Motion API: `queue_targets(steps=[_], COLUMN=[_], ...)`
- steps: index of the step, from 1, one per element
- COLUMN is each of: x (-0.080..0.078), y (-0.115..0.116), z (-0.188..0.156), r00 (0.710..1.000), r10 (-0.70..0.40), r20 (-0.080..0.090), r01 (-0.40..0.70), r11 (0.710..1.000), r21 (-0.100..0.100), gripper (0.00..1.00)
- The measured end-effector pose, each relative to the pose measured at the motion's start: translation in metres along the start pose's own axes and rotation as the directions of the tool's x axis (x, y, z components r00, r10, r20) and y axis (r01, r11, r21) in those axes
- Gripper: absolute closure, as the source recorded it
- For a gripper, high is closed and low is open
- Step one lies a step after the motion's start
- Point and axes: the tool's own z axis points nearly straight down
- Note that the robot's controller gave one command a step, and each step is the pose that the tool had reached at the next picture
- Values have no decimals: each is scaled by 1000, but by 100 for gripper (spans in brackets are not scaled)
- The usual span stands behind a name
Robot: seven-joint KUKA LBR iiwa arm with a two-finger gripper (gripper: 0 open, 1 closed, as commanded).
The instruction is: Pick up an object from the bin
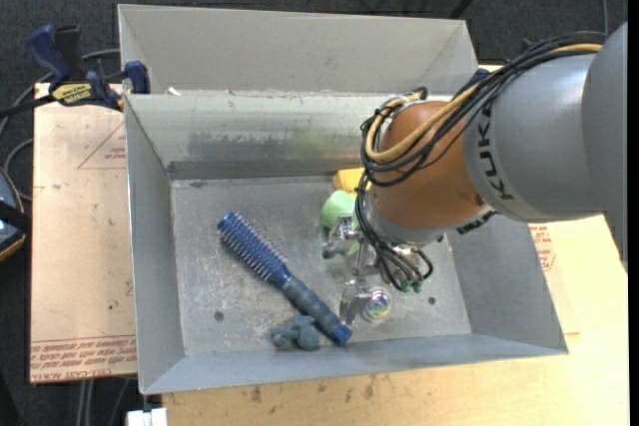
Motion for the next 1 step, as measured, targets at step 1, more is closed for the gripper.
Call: queue_targets(steps=[1], x=[13], y=[43], z=[40], r00=[996], r10=[83], r20=[23], r01=[-83], r11=[997], r21=[-3], gripper=[0])
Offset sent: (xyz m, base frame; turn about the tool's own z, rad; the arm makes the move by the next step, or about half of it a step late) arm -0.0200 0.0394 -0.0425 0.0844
